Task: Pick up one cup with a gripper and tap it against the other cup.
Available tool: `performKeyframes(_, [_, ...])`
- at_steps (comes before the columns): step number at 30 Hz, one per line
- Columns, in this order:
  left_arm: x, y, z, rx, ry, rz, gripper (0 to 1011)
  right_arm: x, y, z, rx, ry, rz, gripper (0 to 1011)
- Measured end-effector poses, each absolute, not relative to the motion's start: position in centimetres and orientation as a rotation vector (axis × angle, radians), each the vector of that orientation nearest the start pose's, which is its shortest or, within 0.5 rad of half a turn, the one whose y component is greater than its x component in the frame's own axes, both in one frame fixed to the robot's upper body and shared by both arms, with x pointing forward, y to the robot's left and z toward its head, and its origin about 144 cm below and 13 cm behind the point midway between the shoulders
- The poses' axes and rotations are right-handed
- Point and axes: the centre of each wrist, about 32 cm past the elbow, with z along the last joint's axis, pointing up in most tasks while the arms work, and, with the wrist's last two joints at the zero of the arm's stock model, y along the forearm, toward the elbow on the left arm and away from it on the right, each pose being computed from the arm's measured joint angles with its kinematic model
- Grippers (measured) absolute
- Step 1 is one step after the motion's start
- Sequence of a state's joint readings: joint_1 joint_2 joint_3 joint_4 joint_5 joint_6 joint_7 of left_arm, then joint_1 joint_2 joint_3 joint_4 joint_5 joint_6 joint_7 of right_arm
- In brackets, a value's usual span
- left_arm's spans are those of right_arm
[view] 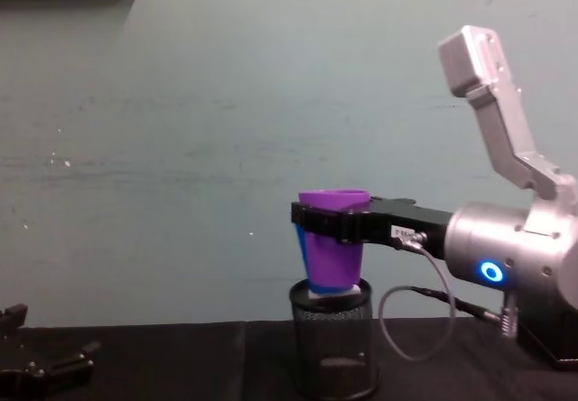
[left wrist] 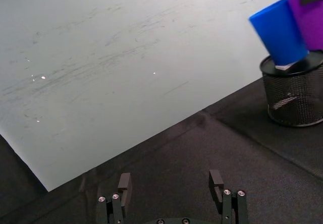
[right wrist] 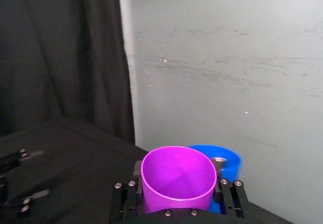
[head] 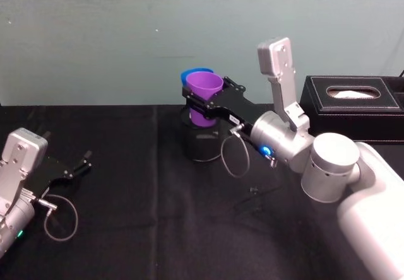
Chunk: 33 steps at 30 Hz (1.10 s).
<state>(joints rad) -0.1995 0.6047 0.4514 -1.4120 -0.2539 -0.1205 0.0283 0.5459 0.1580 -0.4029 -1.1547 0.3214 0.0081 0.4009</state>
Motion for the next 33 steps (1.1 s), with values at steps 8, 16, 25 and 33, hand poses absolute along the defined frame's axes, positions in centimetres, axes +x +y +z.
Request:
performKeyframes(8, [48.9, 31.0, 114.0, 0.304, -0.285, 1.248, 1000, 55.9, -19.7, 120.1, 0.040, -0.045, -0.843, 747])
performKeyframes(16, [48.9, 31.0, 114.0, 0.305, -0.285, 1.248, 1000, 52.4, -21.3, 118.5, -0.014, -0.086, -0.822, 747])
performKeyframes(25, [48.9, 31.0, 114.0, 0.305, -0.285, 1.248, 1000, 49.5, -22.3, 115.4, -0.076, -0.153, -0.839, 747])
performKeyframes(33, [48.9, 31.0, 114.0, 0.305, -0.285, 1.248, 1000, 48.4, -22.2, 113.0, -0.074, -0.158, -0.845, 747])
